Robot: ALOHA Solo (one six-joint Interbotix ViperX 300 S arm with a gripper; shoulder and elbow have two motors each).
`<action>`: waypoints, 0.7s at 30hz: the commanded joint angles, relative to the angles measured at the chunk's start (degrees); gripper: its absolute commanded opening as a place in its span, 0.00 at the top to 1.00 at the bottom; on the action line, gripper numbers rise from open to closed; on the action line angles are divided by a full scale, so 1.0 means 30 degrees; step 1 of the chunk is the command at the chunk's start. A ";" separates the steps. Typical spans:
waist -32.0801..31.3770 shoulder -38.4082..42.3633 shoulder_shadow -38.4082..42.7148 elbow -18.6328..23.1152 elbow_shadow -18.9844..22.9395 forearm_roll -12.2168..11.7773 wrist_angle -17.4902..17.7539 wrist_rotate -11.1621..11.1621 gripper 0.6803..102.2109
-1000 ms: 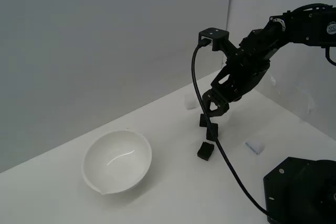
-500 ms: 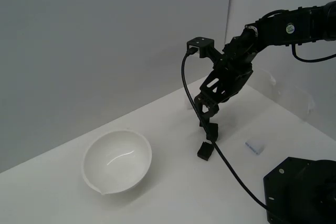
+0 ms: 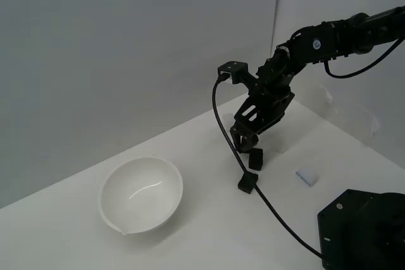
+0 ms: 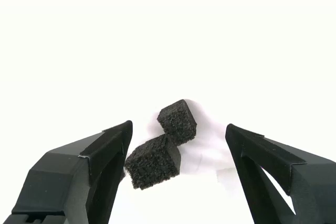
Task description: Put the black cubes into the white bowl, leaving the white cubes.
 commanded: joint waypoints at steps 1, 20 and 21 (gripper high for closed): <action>-0.0234 0.0088 0.0234 -0.0352 -0.0527 -0.0205 -0.0146 0.0234 0.02; -0.0264 -0.0527 -0.0469 -0.0615 -0.0762 -0.0205 -0.0088 0.0293 0.64; -0.0234 -0.0527 -0.0469 -0.0586 -0.0762 -0.0205 -0.0117 0.0264 0.70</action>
